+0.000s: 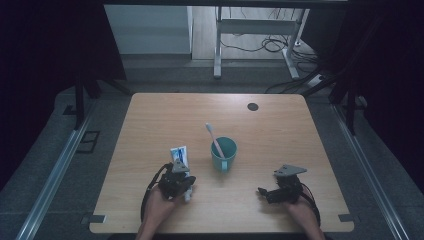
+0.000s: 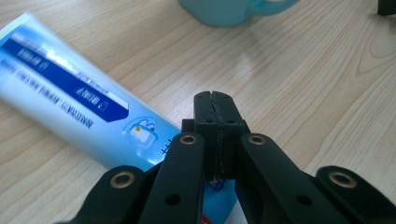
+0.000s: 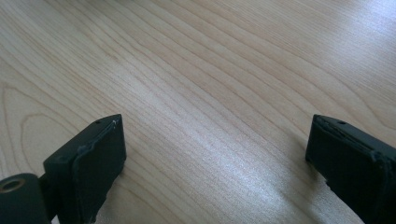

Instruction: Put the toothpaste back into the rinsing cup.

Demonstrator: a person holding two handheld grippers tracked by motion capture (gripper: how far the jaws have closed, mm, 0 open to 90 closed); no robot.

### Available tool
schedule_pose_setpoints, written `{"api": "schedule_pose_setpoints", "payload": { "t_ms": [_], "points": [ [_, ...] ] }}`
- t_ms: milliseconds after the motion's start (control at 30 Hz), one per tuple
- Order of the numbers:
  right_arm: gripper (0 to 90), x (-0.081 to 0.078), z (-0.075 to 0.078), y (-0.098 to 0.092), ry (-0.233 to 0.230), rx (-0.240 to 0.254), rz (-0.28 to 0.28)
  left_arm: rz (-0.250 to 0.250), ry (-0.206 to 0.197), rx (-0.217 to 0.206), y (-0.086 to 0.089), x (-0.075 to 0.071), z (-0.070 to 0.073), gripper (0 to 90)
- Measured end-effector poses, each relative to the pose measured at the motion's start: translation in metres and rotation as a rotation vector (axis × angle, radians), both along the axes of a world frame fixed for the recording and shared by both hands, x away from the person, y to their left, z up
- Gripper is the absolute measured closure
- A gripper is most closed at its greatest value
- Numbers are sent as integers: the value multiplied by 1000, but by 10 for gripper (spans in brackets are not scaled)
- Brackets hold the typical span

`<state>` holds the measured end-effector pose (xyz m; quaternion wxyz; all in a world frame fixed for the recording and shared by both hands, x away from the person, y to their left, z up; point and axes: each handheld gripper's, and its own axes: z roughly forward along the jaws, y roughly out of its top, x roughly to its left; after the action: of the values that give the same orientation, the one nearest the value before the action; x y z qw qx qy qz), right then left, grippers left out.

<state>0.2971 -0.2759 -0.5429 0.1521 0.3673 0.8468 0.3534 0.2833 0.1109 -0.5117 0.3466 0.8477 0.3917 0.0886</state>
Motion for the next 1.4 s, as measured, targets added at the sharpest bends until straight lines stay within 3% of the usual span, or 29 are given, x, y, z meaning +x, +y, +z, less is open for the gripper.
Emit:
{"api": "schedule_pose_setpoints", "payload": {
  "t_ms": [533,1000,1267,1400],
  "points": [
    [49,0,0,0,0,0,0,50,1,49,27,-6,2,896],
    [50,0,0,0,-1,0,0,65,-7,34,38,-8,5,895],
    [50,0,0,0,-1,0,-1,88,-18,45,43,-6,14,794],
    [51,0,0,0,-1,0,-1,108,-18,59,46,-3,16,690]
  ]
}}
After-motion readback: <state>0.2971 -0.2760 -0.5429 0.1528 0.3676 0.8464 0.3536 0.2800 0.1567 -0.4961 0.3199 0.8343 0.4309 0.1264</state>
